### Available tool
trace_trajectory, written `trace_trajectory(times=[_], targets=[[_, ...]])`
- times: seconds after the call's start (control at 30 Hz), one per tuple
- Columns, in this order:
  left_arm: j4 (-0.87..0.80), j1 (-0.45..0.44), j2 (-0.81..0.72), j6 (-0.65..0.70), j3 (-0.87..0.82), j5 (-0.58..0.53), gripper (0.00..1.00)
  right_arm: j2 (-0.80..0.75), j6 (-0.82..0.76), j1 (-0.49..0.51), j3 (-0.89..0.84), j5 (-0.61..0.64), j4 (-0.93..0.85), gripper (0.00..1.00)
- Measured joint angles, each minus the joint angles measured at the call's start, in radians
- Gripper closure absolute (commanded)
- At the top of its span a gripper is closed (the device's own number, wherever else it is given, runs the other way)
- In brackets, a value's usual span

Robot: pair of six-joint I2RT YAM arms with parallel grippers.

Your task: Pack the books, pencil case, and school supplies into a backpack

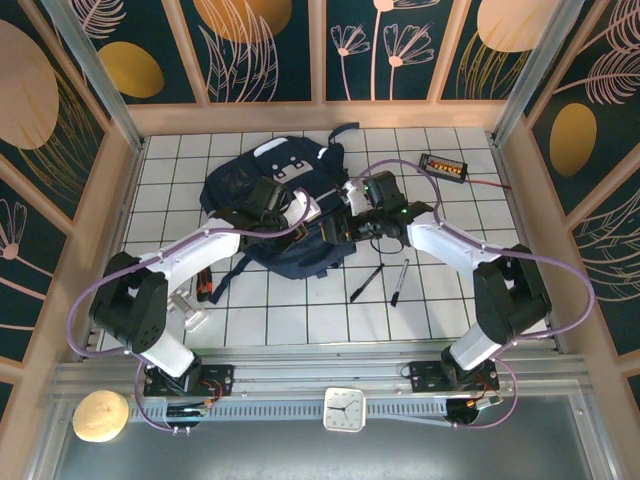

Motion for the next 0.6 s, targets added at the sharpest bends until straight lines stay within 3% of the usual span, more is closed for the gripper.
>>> trace_trajectory(times=[0.17, 0.43, 0.53, 0.6], targets=[[-0.037, 0.000, -0.005, -0.008, 0.006, 0.044, 1.00, 0.076, 0.214, -0.024, 0.073, -0.071, -0.006, 0.41], [-0.142, 0.003, -0.005, -0.039, 0.111, 0.124, 1.00, 0.087, 0.584, -0.024, 0.039, -0.136, 0.135, 0.47], [-0.164, 0.006, -0.005, -0.066, 0.130, 0.177, 1.00, 0.127, 0.647, -0.028, 0.039, -0.142, 0.179, 0.64], [-0.174, 0.008, -0.005, -0.073, 0.129, 0.189, 1.00, 0.156, 0.694, -0.035, 0.034, -0.168, 0.217, 0.69]])
